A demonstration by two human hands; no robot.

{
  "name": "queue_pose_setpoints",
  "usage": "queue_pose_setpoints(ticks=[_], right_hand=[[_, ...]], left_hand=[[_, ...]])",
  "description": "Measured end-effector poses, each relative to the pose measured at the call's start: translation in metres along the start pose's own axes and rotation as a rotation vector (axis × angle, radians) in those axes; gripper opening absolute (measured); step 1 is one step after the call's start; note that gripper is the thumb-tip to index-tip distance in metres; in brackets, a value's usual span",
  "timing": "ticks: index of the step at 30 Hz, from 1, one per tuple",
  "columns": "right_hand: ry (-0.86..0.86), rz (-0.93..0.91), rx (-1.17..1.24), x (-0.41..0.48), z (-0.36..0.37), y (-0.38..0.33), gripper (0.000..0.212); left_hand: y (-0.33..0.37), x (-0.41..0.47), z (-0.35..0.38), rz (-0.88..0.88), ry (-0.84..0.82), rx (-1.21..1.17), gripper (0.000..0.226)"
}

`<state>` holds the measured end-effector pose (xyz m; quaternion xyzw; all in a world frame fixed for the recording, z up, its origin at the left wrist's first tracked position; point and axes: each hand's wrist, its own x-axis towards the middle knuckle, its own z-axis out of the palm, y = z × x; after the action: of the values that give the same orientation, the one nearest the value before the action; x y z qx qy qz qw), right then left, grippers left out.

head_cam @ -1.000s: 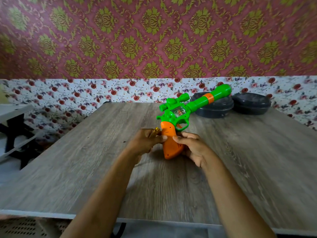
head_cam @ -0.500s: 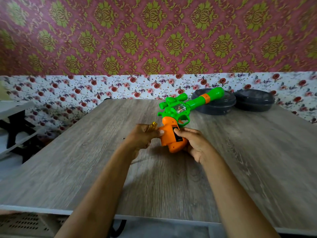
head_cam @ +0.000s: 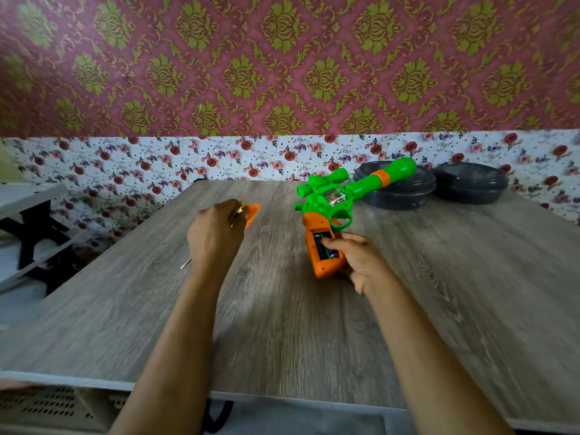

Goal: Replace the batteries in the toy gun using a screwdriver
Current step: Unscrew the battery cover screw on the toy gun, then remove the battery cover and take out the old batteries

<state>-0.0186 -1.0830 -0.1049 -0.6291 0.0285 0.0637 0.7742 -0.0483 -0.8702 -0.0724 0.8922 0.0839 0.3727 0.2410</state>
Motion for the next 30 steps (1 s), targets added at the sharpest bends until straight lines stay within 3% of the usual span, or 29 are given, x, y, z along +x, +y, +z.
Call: queue_pose_setpoints(ticks=[5,8,14,19,22,25,30], right_hand=[[-0.020,0.049,0.015,0.003,0.005,0.002,0.054],[-0.036,0.058,0.026,0.004,0.005,0.002,0.047],[-0.081,0.078,0.047,-0.001,0.006,0.000,0.032],[-0.127,0.115,0.128,-0.002,0.004,-0.002,0.030],[-0.163,0.127,0.174,-0.002,0.003,-0.002,0.024],[-0.195,0.129,0.174,-0.001,0.001,-0.001,0.017],[-0.176,0.155,0.160,0.002,0.000,-0.001,0.017]], left_hand=[[-0.013,0.004,0.014,-0.043,-0.136,0.256,0.013],[-0.018,0.001,0.020,-0.080,-0.217,0.330,0.019],[-0.020,-0.002,0.020,-0.164,-0.350,0.223,0.021],[-0.014,0.004,0.004,-0.145,-0.034,0.051,0.029],[-0.001,0.004,-0.001,-0.077,0.031,-0.203,0.033],[0.020,-0.006,0.000,0.026,-0.075,-0.474,0.028],[0.041,-0.020,0.003,0.286,-0.263,-0.630,0.025]])
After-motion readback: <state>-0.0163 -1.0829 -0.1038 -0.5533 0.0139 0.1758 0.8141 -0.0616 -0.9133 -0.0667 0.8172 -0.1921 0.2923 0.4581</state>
